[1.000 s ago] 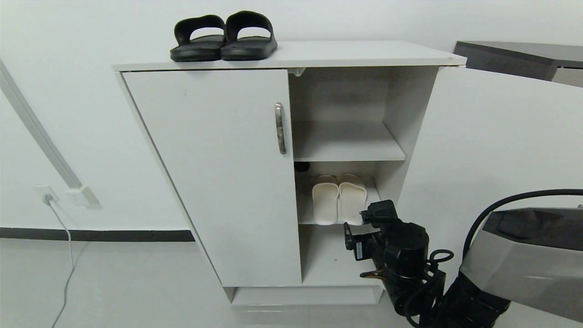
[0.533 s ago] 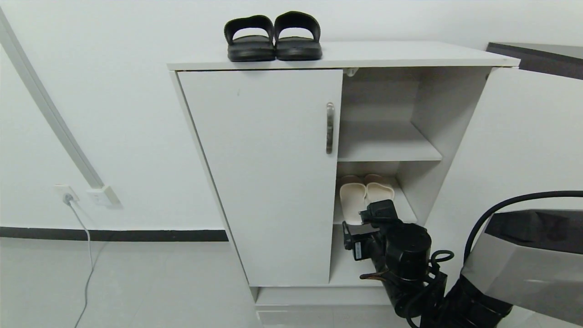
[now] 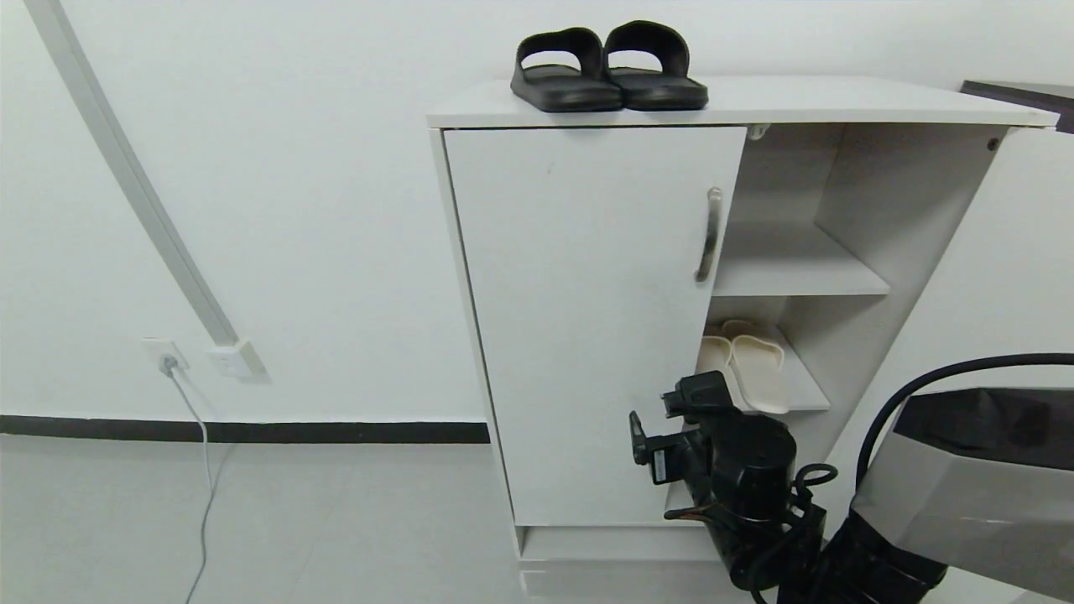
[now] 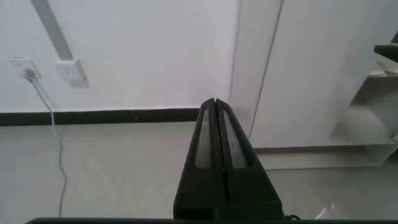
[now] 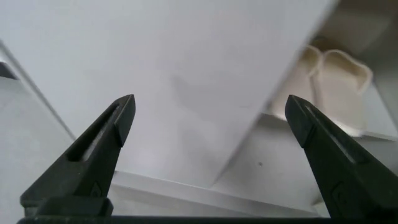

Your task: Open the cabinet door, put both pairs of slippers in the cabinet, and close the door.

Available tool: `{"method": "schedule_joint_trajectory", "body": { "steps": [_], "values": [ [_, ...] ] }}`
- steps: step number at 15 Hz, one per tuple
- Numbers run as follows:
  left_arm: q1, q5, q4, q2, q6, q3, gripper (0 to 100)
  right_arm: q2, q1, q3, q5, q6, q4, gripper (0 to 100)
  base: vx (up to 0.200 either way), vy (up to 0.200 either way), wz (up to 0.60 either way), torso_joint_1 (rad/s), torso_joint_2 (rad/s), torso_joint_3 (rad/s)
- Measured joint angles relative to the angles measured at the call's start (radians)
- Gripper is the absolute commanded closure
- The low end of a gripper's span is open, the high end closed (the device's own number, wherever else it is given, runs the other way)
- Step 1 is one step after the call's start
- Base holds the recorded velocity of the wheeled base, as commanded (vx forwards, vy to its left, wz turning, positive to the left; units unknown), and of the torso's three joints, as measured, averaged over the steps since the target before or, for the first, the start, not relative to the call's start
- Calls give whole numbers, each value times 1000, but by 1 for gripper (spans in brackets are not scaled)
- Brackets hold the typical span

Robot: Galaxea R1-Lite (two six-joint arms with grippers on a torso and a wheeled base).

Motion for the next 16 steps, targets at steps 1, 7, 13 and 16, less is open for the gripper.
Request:
{"method": "schedule_joint_trajectory", "body": {
  "steps": [1,7,13,16],
  "values": [
    [0,0,0,0,0,0,100,0,1,1,0,0,0,0,0,0,0,0,0,0],
    [0,3,0,0,-3,0,100,-1,3,6,0,-2,0,0,0,0,0,0,0,0],
    [0,3,0,0,-4,0,100,-2,8,7,1,-2,0,0,0,0,0,0,0,0],
    [0,3,0,1,-4,0,100,-2,9,7,1,-2,-3,0,0,0,0,0,0,0]
  ]
}}
